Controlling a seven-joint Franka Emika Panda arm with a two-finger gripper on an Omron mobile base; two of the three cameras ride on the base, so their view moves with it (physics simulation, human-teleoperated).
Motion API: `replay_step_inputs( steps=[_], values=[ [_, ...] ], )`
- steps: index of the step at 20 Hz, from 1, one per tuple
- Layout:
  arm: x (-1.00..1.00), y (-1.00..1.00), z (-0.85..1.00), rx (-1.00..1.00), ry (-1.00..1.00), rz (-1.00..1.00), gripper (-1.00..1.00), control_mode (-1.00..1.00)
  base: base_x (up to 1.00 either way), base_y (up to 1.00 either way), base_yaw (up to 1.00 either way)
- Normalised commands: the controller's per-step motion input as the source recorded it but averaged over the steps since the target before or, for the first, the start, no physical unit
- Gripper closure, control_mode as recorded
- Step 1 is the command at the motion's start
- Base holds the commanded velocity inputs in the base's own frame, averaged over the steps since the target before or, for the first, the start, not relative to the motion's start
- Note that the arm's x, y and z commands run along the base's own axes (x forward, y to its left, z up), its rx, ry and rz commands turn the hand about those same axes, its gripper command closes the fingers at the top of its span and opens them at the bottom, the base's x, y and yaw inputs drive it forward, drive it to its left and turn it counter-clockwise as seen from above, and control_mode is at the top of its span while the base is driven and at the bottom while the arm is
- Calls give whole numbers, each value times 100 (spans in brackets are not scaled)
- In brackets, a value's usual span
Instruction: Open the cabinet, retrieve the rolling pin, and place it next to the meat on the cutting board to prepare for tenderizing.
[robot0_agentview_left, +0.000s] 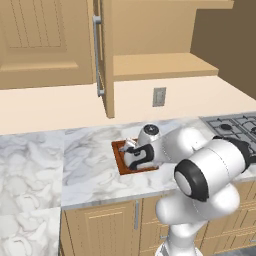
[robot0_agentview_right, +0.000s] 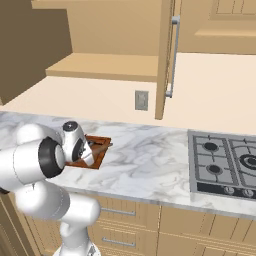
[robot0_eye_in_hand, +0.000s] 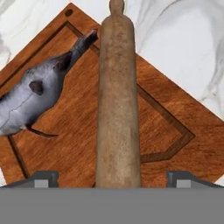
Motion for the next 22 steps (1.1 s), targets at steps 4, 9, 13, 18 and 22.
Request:
replay_step_inputs(
  steps=[4,9,13,18,22],
  values=[
    [-1,0,29,0,0,0,-100,-100,0,0,0],
    [-1,0,35,0,0,0,-100,-100,0,0,0],
    [-1,-3,47,0,0,0,-100,-100,0,0,0],
    [-19,-4,41,0,0,0,-100,-100,0,0,0],
    [-59,-1,32,0,-4,0,-100,-100,0,0,0]
  ],
)
